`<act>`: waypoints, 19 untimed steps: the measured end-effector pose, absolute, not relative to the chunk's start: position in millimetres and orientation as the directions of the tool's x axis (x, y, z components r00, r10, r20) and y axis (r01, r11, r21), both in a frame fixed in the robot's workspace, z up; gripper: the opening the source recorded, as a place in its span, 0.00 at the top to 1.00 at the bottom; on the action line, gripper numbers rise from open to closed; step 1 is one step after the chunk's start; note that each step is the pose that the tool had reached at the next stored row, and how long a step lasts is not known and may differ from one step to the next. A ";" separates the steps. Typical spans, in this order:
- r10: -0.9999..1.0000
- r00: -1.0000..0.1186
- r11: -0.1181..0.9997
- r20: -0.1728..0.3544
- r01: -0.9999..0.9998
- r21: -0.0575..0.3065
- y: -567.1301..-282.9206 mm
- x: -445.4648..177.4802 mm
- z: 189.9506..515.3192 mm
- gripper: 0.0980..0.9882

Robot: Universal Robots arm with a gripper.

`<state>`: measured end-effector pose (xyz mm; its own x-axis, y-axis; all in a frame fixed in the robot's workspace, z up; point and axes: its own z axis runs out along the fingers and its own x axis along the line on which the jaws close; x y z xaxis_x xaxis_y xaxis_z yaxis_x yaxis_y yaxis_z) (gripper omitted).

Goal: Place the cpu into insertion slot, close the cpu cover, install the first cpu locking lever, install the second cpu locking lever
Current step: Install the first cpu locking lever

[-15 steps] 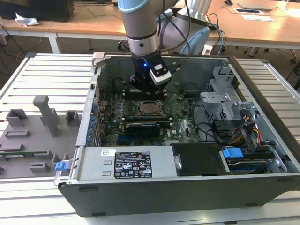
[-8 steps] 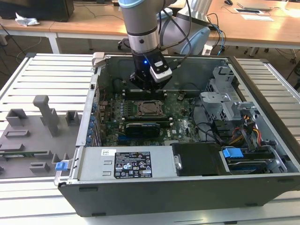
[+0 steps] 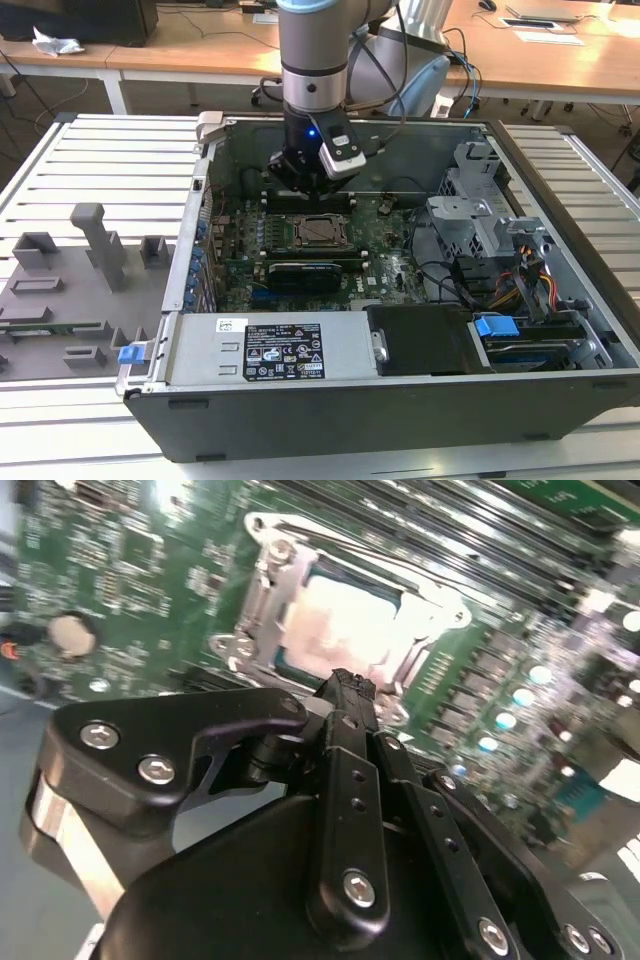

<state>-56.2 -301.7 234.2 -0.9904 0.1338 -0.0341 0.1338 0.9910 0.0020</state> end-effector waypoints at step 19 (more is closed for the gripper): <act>0.051 -0.997 0.999 -0.050 0.051 0.004 -317.8 -46.1 232.0 0.99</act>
<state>-46.1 -317.8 232.0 -0.9974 0.0515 -0.0497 0.0513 0.9987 0.0036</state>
